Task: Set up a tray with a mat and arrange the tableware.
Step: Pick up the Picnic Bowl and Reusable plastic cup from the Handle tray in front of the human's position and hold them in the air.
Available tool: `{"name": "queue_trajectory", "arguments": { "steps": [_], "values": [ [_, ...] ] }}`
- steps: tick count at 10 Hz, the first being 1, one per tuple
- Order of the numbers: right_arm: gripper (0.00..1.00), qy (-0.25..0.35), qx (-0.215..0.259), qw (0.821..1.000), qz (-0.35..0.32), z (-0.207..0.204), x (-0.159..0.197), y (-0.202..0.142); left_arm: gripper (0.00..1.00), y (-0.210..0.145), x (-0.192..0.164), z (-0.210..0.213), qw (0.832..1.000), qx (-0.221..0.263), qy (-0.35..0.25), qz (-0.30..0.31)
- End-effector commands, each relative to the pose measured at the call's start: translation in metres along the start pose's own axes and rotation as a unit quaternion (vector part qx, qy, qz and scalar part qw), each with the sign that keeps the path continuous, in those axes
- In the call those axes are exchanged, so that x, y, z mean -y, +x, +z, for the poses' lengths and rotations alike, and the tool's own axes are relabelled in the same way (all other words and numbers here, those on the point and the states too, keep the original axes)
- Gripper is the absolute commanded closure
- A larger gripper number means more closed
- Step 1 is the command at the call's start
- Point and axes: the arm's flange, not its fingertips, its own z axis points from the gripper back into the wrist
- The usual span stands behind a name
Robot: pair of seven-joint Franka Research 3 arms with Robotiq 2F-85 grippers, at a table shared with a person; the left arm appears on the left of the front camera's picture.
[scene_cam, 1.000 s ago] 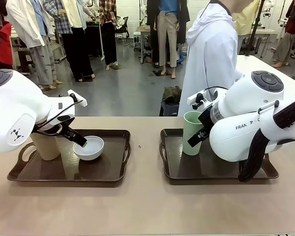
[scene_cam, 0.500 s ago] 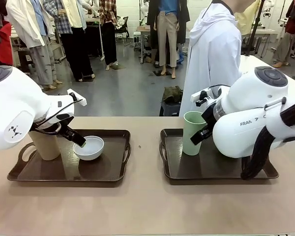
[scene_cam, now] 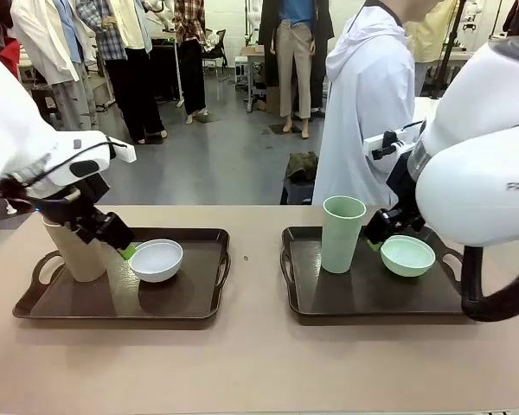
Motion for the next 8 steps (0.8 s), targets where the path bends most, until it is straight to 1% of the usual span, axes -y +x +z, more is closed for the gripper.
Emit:
{"name": "queue_trajectory", "arguments": {
  "steps": [1,2,3,4,5,6,7,8],
  "values": [
    [0.0,0.025,-0.011,0.999,-0.017,-0.026,-0.011,-0.114,0.0,-0.058,0.014,0.011,0.999,-0.013,-0.016,0.037],
    [0.0,0.037,-0.016,0.999,-0.035,-0.029,-0.003,-0.113,0.0,-0.059,0.012,0.015,0.999,-0.021,-0.01,0.043],
    [0.0,0.042,-0.01,0.997,-0.059,-0.03,0.016,-0.111,0.0,-0.056,0.001,0.016,0.998,-0.024,0.003,0.056],
    [0.0,0.071,0.008,0.994,-0.083,-0.028,0.037,-0.112,0.0,-0.056,-0.02,0.026,0.997,-0.023,-0.008,0.078],
    [0.0,0.112,0.024,0.988,-0.107,-0.024,0.067,-0.119,0.0,-0.06,-0.048,0.034,0.993,-0.014,-0.053,0.107],
    [0.0,0.166,0.036,0.978,-0.121,-0.02,0.098,-0.13,0.0,-0.066,-0.076,0.044,0.985,0.001,-0.115,0.126],
    [0.0,0.22,0.069,0.962,-0.146,-0.017,0.13,-0.143,0.0,-0.072,-0.108,0.053,0.973,0.015,-0.18,0.141],
    [0.0,0.26,0.096,0.946,-0.167,-0.015,0.154,-0.155,0.0,-0.079,-0.132,0.057,0.963,0.032,-0.221,0.154]
  ]
}}
